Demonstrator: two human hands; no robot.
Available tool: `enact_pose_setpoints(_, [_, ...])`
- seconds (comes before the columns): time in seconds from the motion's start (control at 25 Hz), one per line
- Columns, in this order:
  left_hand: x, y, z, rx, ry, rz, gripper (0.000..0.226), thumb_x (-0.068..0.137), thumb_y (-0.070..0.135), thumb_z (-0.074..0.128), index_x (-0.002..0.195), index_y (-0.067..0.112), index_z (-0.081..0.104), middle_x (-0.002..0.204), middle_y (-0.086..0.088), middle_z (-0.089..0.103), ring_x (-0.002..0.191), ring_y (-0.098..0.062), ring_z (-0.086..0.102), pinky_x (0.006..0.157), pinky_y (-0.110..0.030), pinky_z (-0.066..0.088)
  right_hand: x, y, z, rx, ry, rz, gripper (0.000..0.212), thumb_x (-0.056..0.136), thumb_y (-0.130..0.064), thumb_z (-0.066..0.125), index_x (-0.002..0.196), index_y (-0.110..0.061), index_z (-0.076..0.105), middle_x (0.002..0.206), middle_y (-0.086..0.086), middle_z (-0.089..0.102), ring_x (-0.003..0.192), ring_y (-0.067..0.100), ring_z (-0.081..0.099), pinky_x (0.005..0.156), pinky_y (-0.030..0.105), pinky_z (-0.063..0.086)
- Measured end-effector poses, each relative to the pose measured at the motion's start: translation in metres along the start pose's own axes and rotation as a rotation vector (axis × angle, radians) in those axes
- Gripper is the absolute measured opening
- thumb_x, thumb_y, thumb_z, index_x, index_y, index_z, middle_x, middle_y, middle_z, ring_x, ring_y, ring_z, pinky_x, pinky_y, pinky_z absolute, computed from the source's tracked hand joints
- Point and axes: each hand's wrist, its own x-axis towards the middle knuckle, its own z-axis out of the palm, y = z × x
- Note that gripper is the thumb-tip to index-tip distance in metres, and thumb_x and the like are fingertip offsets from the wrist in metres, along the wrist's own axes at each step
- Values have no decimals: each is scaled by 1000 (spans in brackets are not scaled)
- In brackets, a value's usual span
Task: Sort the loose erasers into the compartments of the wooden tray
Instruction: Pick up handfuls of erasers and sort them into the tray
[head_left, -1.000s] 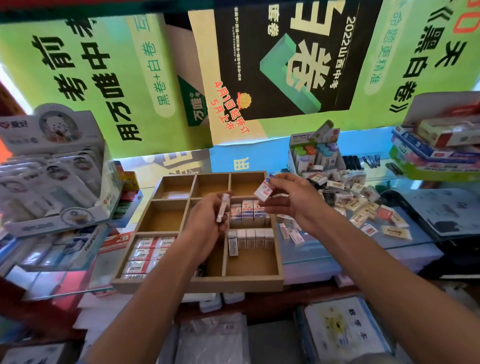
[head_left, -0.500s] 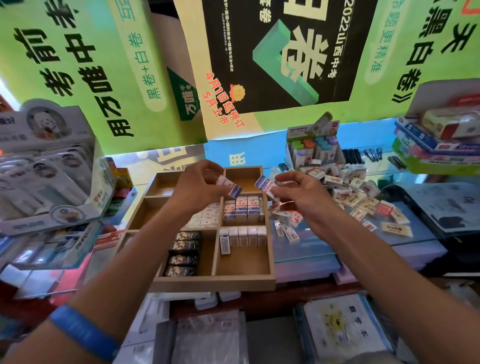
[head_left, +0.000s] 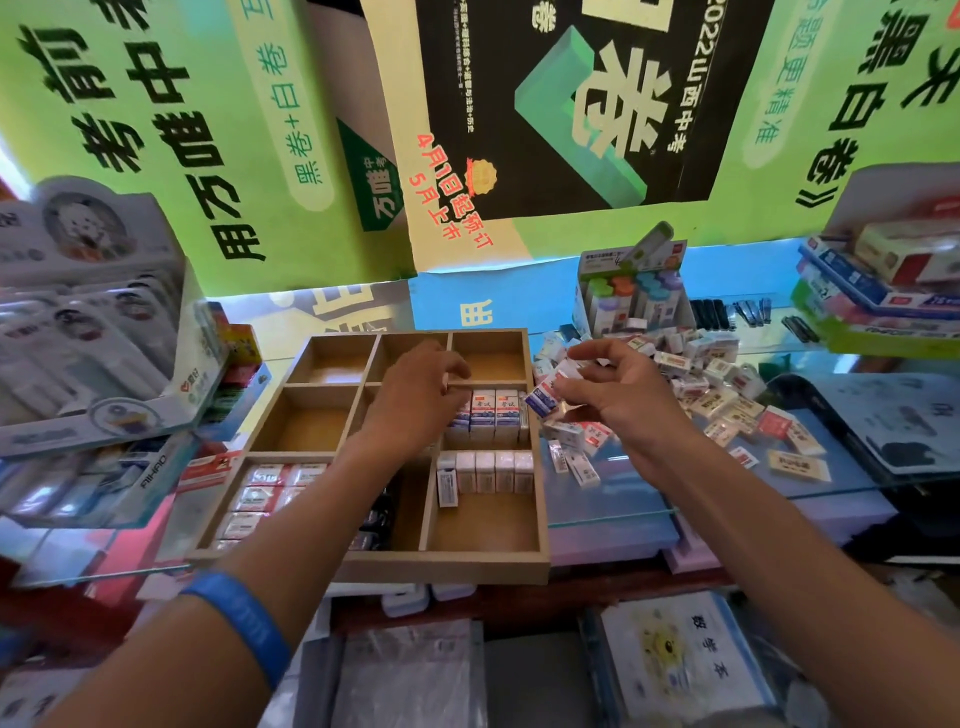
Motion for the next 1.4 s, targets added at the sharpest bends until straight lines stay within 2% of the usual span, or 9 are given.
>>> enact_pose_setpoints(0.08, [-5,-4,3,68,25,39,18,90,29,70,102,17,73,107,5,62,101,-13,55,81,-22,41,0,1,0,-25,-10,-4,27,87,-4,71,110,-14,62,96,-5,70,82,16,73,68,28,61])
enact_pose_setpoints(0.2, [-11,-15,0,56,-148,70,46,81,49,74,116,20,69,123,6,58,115,-14,48,95,-34,45,4,4,3,-34,-6,2,23,91,-5,67,110,-16,61,104,4,71,82,19,73,67,29,60])
enact_pose_setpoints(0.28, [-15,-17,-1,79,-175,92,54,78,45,79,123,19,65,131,5,55,119,-15,48,100,-36,45,6,4,7,-36,-30,-2,22,90,-5,68,107,-17,60,107,11,71,78,19,73,68,31,60])
enact_pose_setpoints(0.56, [-27,-19,-5,-193,-83,-51,81,69,37,88,136,25,46,125,4,61,108,-11,58,85,-26,52,24,11,64,-498,-108,-205,18,83,-19,79,93,-19,64,96,3,72,85,15,70,70,30,61])
enact_pose_setpoints(0.68, [-35,-23,-15,-201,-106,-55,74,72,36,86,135,26,49,125,7,61,108,-9,57,84,-23,48,38,20,84,-847,-94,-324,15,86,-29,75,95,-21,66,97,-1,70,87,13,65,71,22,50])
enact_pose_setpoints(0.84, [-34,-19,-10,-85,-93,-32,49,81,37,79,126,28,61,128,5,62,109,-13,58,90,-30,51,43,26,90,-1156,16,-485,20,93,-41,63,94,-22,70,93,-2,69,90,16,53,73,29,38])
enact_pose_setpoints(0.96, [-30,-13,-3,-29,-35,-68,37,85,37,74,120,28,67,123,4,65,106,-14,61,92,-35,53,44,32,84,-1052,42,-460,25,96,-39,57,93,-21,75,90,-2,71,91,18,57,75,31,43])
enact_pose_setpoints(1.28, [-26,-6,-3,32,-26,-128,41,82,42,77,119,27,69,124,4,67,108,-14,61,84,-32,53,34,35,56,-819,147,-453,21,93,-35,59,87,-22,74,81,-6,71,82,16,62,72,41,56])
enact_pose_setpoints(1.4, [-25,0,-7,133,-18,-85,36,84,40,76,116,25,71,123,4,66,110,-14,58,83,-31,50,25,29,54,-820,101,-459,21,94,-33,60,89,-20,75,83,-5,72,79,12,62,70,36,56])
